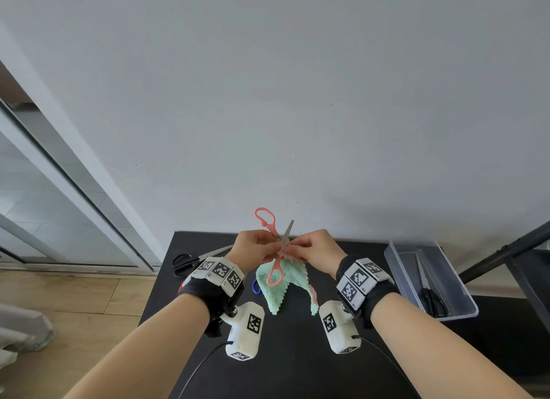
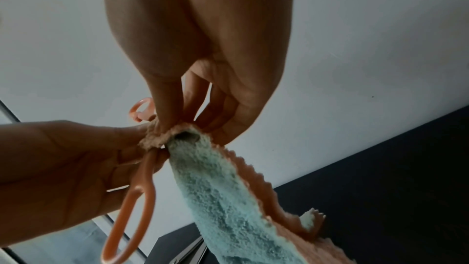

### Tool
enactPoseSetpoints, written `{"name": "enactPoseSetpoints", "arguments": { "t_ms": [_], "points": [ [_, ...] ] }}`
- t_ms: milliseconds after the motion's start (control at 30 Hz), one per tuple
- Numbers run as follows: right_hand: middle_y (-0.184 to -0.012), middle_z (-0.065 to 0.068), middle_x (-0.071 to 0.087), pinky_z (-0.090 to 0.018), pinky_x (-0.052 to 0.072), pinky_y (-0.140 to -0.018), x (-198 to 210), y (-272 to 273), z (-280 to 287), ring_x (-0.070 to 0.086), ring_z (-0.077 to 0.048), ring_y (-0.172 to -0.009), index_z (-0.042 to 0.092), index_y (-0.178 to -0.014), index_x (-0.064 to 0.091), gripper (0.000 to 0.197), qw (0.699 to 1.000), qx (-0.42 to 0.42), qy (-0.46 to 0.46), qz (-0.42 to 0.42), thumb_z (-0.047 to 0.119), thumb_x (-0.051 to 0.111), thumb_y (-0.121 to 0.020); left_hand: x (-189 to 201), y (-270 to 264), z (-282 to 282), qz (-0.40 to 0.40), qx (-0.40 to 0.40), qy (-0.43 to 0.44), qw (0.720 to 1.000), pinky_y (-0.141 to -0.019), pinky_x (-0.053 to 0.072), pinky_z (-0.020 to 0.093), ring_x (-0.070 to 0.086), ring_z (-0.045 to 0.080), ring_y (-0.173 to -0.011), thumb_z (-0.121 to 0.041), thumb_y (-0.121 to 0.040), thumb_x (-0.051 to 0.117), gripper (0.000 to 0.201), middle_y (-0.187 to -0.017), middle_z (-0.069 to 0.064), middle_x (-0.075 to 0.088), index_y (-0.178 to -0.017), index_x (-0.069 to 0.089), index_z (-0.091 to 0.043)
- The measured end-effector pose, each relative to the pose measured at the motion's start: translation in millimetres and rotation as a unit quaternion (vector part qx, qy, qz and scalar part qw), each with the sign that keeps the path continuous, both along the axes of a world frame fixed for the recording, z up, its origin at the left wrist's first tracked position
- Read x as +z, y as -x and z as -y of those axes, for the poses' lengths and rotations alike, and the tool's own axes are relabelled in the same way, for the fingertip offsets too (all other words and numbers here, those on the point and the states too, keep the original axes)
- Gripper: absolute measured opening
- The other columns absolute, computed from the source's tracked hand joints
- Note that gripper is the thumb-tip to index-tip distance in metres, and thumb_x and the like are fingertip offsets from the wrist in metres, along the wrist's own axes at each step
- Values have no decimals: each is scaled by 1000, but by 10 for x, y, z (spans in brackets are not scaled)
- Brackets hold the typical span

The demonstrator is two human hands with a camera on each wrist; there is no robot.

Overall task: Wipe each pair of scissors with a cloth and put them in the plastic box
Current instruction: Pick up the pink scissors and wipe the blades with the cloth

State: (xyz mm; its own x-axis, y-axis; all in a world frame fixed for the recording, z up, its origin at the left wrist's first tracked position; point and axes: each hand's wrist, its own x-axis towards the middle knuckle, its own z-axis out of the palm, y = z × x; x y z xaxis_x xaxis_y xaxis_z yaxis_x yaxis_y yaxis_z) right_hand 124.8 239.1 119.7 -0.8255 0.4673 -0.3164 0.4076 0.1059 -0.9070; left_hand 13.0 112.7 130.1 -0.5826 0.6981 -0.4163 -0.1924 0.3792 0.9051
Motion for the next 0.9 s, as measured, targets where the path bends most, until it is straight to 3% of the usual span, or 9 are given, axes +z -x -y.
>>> {"name": "enactPoseSetpoints", "arguments": {
  "t_ms": [133,233,333,433,500,600,767,833,900],
  "points": [
    [-81,4,70,-8,45,-62,-14,-8,14,62,0,-70,6,-98,74,22,1000,11,-23,15,22,72,-83,-56,36,25,4,12,-2,1000,-93,51,50,66,42,-96,-2,-82,70,20,-100,28,69,-100,66,7],
    [-89,1,71,-9,46,-67,-27,-32,6,64,-2,-78,7,-101,73,24,999,20,-22,24,24,72,-83,-85,83,33,5,19,1,1000,-88,55,41,70,30,-85,-1,-82,69,21,-96,23,70,-101,66,6],
    [-86,-1,70,-12,46,-68,-86,-123,-35,62,-4,-75,8,-97,74,19,997,33,-57,50,23,69,-86,-68,196,73,28,58,-17,998,-81,57,34,70,17,-67,-1,-83,68,18,-83,14,71,-100,66,4],
    [-73,-5,63,-22,43,-69,-216,-268,-74,54,-10,-67,4,-84,75,18,996,10,-60,61,22,70,-84,-25,410,137,46,103,-35,993,-84,54,38,70,20,-65,-3,-82,69,14,-75,10,72,-95,68,0],
    [-71,-7,62,-29,46,-71,-261,-311,-76,51,-12,-66,1,-80,74,21,999,-31,-22,38,22,71,-83,13,470,155,36,82,-25,996,-80,56,32,71,19,-66,-3,-82,70,14,-81,13,72,-96,69,0],
    [-84,-13,71,-40,53,-85,-199,-231,-26,61,-19,-77,5,-88,75,18,997,-65,38,1,22,71,-83,44,400,138,16,41,-1,999,-70,57,23,69,15,-63,-2,-81,71,13,-84,15,71,-93,70,0],
    [-99,-24,69,-51,48,-95,-35,-79,2,64,-36,-88,11,-89,76,12,992,-66,91,-50,20,70,-84,-11,287,76,20,15,13,1000,-85,55,34,69,22,-76,-6,-77,76,12,-90,19,72,-89,73,-3],
    [-99,-26,69,-53,46,-95,-11,-41,0,64,-34,-86,10,-89,76,13,990,-69,104,-58,20,71,-83,-17,263,47,19,13,12,1000,-86,54,35,68,20,-73,-7,-75,78,12,-86,16,72,-86,73,-4],
    [-97,-22,71,-48,51,-93,2,1,12,66,-31,-87,8,-90,76,14,991,-66,108,-53,20,71,-83,-19,244,22,15,7,12,1000,-85,54,33,68,17,-74,-10,-74,79,16,-86,15,72,-87,74,-4]
  ]
}}
